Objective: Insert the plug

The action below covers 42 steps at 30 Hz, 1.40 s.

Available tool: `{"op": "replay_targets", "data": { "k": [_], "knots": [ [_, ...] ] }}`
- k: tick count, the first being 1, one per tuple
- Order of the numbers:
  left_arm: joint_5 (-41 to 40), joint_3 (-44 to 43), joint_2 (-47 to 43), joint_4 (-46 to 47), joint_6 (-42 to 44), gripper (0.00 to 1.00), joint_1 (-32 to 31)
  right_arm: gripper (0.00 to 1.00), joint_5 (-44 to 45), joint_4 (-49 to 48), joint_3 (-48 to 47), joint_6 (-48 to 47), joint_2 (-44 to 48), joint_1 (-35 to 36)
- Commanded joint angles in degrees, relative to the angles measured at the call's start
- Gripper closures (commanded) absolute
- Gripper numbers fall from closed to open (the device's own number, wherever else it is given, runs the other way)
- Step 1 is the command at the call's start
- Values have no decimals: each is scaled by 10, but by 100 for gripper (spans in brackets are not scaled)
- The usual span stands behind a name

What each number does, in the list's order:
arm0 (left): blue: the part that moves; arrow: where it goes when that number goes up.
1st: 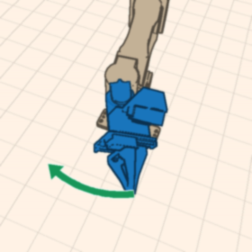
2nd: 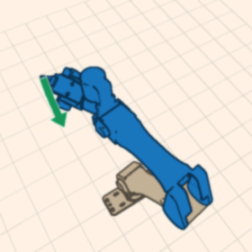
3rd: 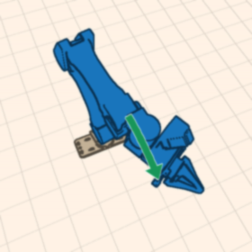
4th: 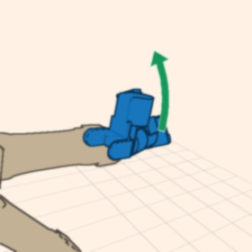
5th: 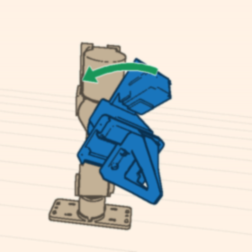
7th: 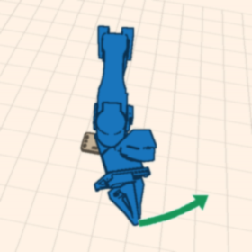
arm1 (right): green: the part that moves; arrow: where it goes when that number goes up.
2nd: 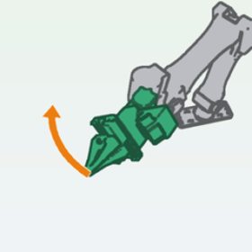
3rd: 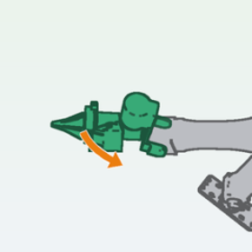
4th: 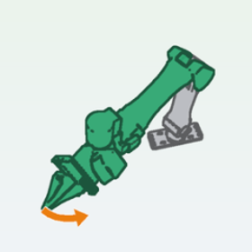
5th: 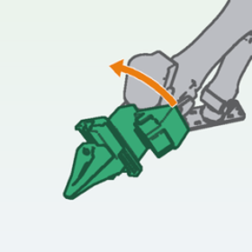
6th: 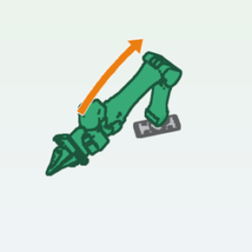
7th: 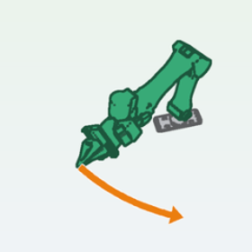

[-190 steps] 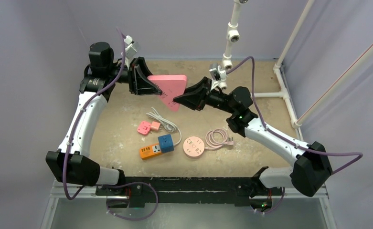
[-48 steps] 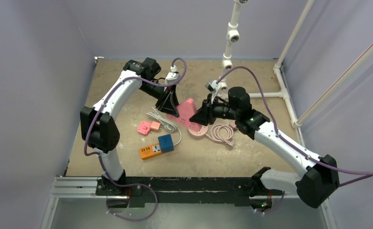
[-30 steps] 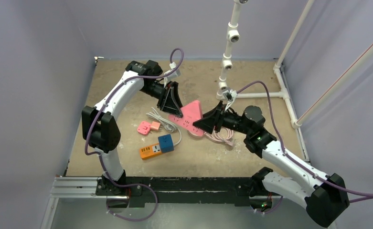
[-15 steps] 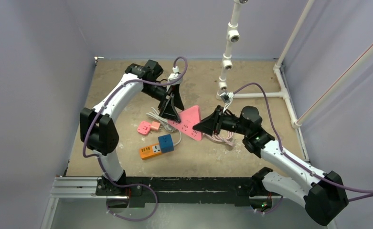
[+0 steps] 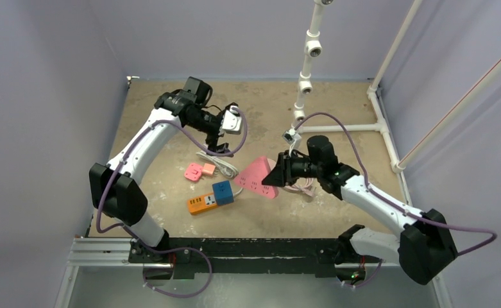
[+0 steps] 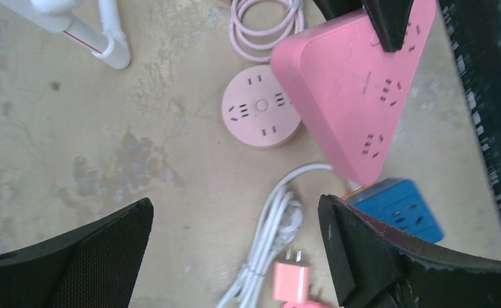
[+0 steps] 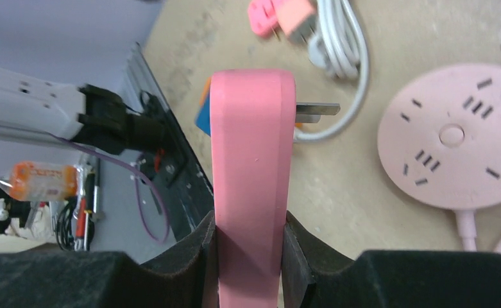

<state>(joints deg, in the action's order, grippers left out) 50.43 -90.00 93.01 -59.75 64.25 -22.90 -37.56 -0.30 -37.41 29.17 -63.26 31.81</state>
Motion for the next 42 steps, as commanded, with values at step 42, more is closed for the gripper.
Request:
{"op": "replay_targets", "data": {
  "k": [42],
  "knots": [
    [32, 322, -180, 326, 263, 1, -77, 100, -193, -99, 35, 34, 17, -70]
  ]
}}
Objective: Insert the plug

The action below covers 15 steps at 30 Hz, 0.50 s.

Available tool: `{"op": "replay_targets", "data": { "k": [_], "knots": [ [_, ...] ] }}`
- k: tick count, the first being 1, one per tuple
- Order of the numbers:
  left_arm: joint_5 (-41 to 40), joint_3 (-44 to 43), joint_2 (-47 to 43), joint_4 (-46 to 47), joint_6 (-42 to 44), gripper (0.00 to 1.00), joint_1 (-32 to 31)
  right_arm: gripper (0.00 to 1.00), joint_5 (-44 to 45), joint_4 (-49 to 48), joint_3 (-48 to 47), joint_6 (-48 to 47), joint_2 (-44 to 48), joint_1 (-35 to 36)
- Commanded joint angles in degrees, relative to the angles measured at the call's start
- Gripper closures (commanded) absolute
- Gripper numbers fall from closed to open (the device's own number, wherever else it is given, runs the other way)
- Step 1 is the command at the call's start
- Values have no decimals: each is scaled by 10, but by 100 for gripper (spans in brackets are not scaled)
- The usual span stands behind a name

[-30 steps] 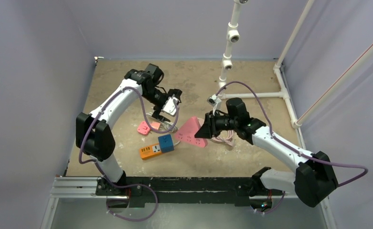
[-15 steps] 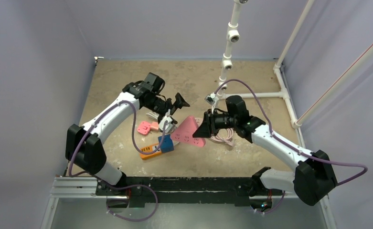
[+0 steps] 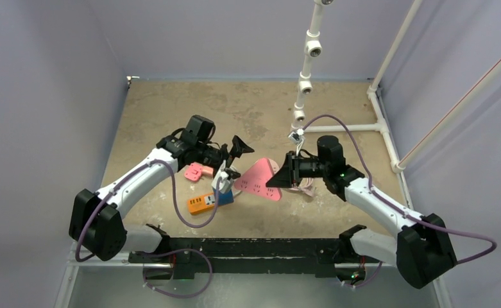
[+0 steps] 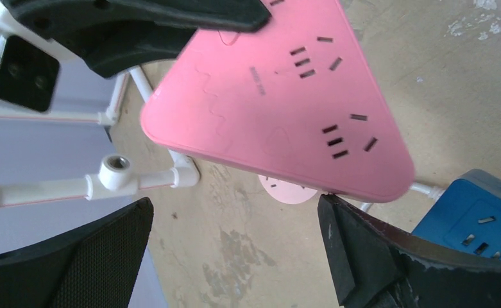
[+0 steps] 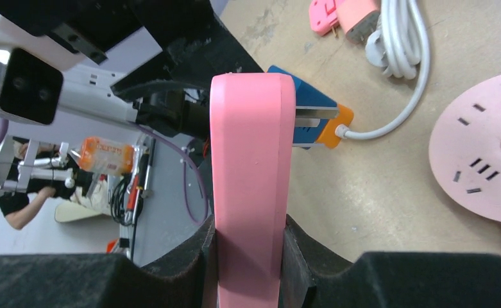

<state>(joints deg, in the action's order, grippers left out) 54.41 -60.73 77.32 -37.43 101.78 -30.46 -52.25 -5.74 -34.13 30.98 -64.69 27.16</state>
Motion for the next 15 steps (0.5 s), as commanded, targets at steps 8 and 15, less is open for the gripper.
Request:
{"op": "replay_targets", "data": {
  "k": [8, 15],
  "knots": [
    [-31, -20, 11, 71, -254, 1, 5, 100, 21, 56, 11, -29, 62, -29],
    [37, -105, 65, 49, -404, 1, 2, 100, 30, 68, 28, -50, 37, -29]
  ]
}}
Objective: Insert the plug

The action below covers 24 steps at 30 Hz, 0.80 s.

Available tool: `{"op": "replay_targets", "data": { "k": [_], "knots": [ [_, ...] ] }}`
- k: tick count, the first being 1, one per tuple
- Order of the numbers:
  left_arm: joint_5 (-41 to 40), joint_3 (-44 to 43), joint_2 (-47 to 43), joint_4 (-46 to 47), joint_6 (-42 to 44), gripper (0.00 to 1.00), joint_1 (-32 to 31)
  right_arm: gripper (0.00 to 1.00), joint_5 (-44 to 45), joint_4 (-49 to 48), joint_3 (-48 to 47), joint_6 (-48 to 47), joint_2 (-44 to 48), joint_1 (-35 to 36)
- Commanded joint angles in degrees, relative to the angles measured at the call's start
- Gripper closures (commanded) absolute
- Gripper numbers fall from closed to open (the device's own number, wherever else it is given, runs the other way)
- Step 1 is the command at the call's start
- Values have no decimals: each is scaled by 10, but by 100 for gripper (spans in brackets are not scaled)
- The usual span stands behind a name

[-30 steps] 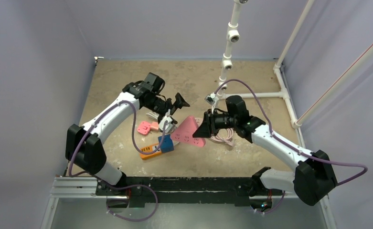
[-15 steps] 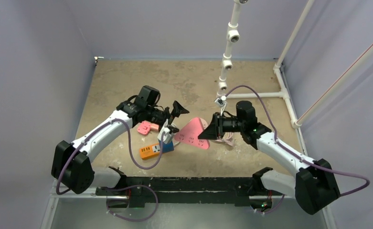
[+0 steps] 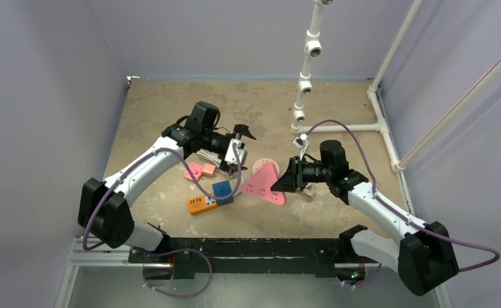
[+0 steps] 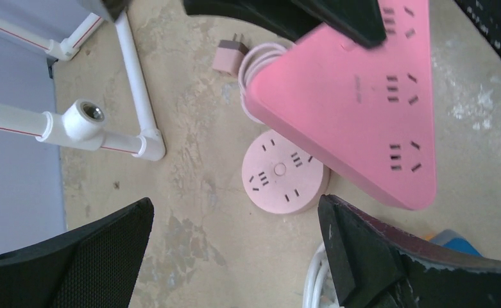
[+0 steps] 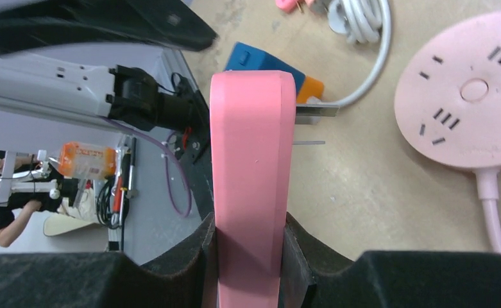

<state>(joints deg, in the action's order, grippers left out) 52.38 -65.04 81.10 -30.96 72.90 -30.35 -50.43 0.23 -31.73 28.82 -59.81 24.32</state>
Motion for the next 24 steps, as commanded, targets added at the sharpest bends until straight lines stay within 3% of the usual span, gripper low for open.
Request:
{"op": "replay_targets", "data": {
  "k": [1, 4, 9, 11, 24],
  "knots": [
    [62, -74, 40, -31, -124, 2, 1, 100, 25, 15, 5, -35, -19, -1],
    [73, -97, 76, -66, -137, 4, 7, 100, 49, 24, 6, -38, -37, -1],
    [80, -99, 94, -199, 31, 1, -12, 100, 62, 10, 12, -29, -68, -1],
    [62, -82, 89, -183, 38, 1, -27, 100, 58, 1, 18, -23, -84, -1],
    [-8, -48, 126, 13, -111, 1, -53, 100, 110, -26, 60, -9, -115, 1]
  ]
}}
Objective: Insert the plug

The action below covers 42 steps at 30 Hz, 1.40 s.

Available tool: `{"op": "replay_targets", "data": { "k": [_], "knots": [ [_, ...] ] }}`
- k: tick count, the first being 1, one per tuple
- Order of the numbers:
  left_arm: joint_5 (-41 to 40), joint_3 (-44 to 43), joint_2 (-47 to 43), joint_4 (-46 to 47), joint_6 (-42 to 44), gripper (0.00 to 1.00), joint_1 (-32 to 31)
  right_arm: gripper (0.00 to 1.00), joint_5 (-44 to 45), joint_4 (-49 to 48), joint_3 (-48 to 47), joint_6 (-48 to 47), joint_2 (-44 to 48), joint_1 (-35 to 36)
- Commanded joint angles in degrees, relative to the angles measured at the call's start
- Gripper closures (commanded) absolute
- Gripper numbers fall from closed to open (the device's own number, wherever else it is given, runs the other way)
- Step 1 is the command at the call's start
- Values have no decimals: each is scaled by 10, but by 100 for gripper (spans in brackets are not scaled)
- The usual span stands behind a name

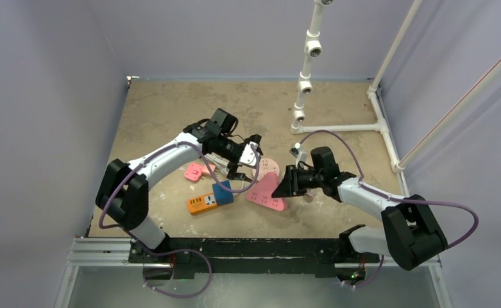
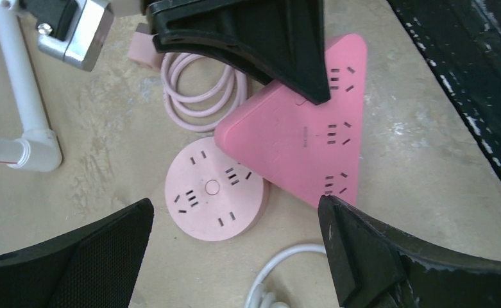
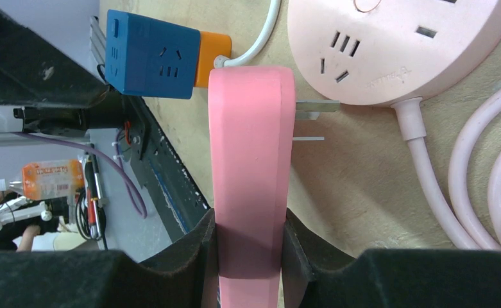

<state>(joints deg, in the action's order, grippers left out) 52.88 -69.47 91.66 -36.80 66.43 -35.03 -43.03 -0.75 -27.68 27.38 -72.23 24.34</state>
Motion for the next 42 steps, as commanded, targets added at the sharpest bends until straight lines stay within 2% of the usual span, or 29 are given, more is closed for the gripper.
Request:
{"op": "replay_targets", "data": {
  "k": [1, 6, 7, 9, 11, 22, 32, 37, 42],
  "knots": [
    [-14, -7, 28, 74, -47, 1, -8, 100, 32, -21, 25, 9, 13, 0],
    [0, -21, 43, 48, -7, 1, -25, 100, -2, -46, 49, 10, 9, 0],
    [6, -25, 42, -22, 86, 1, -36, 100, -15, -62, 52, 10, 4, 0],
    [0, -16, 36, -96, 185, 1, -39, 100, -26, -82, 55, 22, -4, 1],
    [-20, 10, 22, -99, 215, 1, -38, 100, -44, -114, 62, 39, -13, 1],
    [-55, 95, -12, -90, 177, 1, -38, 100, -50, -213, 81, 58, -70, 1],
    [-68, 88, 11, -85, 181, 1, -39, 100, -63, -264, 54, 38, -172, 0],
    [-75, 94, 26, -76, 177, 1, -40, 100, -40, -278, 41, 39, -196, -1],
    [-93, 108, 31, -53, 174, 1, -44, 81, -17, -320, 63, 67, -195, 0]
  ]
}}
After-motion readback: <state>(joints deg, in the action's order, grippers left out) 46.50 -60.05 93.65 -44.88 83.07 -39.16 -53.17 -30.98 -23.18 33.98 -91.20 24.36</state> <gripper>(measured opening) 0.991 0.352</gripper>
